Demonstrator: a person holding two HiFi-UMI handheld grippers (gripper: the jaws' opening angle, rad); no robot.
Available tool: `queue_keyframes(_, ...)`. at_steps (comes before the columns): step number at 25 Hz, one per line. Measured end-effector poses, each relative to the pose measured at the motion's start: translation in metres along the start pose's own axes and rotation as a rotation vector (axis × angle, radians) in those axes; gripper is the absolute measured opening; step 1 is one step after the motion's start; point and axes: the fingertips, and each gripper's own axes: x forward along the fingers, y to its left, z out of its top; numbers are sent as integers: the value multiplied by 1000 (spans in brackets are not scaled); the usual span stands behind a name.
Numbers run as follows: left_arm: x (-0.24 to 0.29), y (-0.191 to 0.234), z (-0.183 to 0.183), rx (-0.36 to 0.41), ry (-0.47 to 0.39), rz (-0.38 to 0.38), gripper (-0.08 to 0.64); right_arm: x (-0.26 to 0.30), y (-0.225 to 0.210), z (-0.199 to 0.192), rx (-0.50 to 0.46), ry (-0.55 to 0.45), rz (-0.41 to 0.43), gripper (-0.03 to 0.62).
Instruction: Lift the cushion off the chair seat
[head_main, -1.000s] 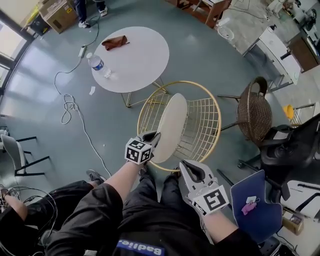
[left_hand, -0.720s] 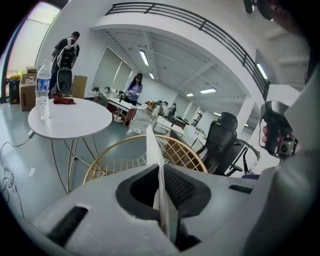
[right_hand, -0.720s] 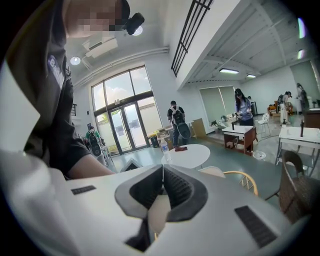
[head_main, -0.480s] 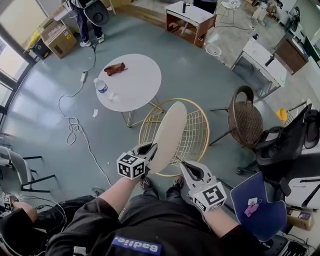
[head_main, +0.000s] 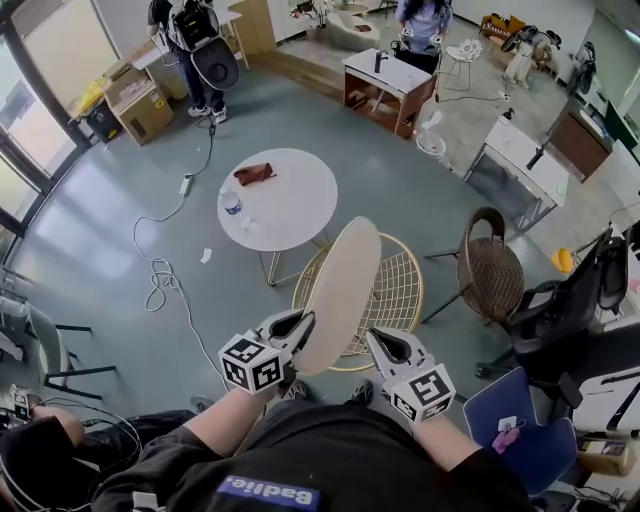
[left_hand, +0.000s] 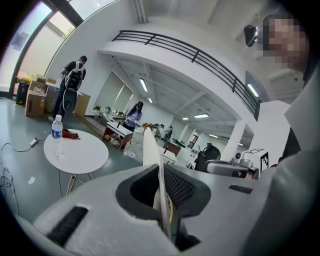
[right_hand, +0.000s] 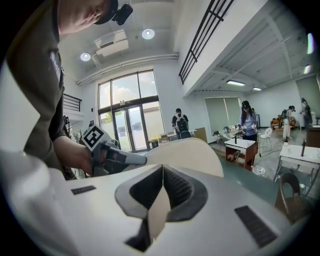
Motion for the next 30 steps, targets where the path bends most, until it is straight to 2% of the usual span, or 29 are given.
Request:
queue_keyframes(7,-32,-33,18,-34,-59,-51,40,3,13,3,2,20,6,28)
queue_keyframes(13,-46,-44,27,-40,-98,-70,40,9,27,8,-21,33,32,28)
queue_keyframes(25,-49,-38,26,-42,-124,-46,39,19,38,12,-59,20,93,26)
queue_keyframes(30,-50,-39,29,-47,-131,-42,40,17,36,15,-57,18,92,26)
